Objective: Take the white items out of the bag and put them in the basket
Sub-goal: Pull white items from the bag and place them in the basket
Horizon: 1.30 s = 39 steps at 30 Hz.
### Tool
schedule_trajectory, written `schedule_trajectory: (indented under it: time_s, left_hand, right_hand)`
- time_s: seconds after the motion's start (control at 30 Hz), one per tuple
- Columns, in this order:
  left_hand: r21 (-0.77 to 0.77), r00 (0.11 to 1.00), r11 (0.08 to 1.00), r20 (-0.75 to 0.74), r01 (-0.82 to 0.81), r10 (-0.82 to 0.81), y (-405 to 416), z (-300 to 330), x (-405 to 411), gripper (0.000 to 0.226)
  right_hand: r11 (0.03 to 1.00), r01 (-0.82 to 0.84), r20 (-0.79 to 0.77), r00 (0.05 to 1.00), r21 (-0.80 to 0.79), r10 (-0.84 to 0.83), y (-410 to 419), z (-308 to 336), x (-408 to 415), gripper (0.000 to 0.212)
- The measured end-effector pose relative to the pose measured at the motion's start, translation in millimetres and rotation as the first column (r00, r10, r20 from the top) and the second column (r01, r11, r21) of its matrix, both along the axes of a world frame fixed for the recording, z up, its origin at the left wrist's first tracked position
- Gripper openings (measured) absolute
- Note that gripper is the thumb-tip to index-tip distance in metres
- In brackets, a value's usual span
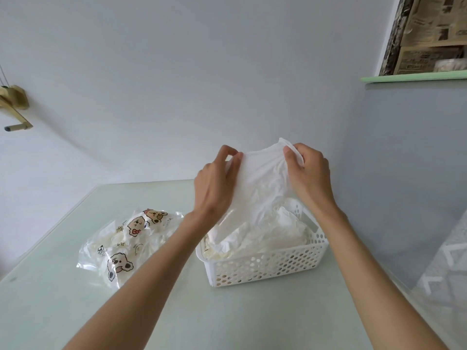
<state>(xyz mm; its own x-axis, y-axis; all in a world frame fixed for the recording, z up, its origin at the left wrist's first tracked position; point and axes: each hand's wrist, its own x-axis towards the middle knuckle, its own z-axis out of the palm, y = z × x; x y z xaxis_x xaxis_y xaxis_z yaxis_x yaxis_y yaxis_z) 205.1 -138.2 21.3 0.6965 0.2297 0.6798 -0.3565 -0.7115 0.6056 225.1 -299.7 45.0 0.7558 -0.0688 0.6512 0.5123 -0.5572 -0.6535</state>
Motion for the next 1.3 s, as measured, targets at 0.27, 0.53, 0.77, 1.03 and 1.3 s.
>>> schedule_trajectory:
  time_s: [0.27, 0.53, 0.77, 1.03, 1.3]
  left_hand:
    - [0.319, 0.993, 0.947, -0.094, -0.039, 0.073, 50, 26, -13, 0.014]
    - [0.542, 0.867, 0.813, -0.488, 0.212, 0.099, 12, -56, 79, 0.031]
    - [0.681, 0.931, 0.723, -0.329, 0.118, 0.157, 5, -73, 98, 0.037]
    - [0.548, 0.946, 0.836, -0.253, -0.033, 0.202, 34, -35, 58, 0.035]
    - [0.803, 0.802, 0.547, -0.48, 0.237, 0.356, 27, -29, 16, 0.032]
  right_hand:
    - [0.923, -0.342, -0.155, 0.916, 0.176, 0.369, 10, -25, -11, 0.039]
    - [0.954, -0.053, -0.425, 0.901, -0.295, -0.081, -27, -94, 57, 0.035]
    - [0.679, 0.065, -0.18, 0.942, -0.731, -0.284, -32, -105, 67, 0.034]
    - [0.672, 0.071, -0.128, 0.962, -0.737, -0.242, -33, -109, 72, 0.03]
    - [0.686, 0.08, -0.106, 0.969, -0.723, -0.225, -34, -108, 71, 0.031]
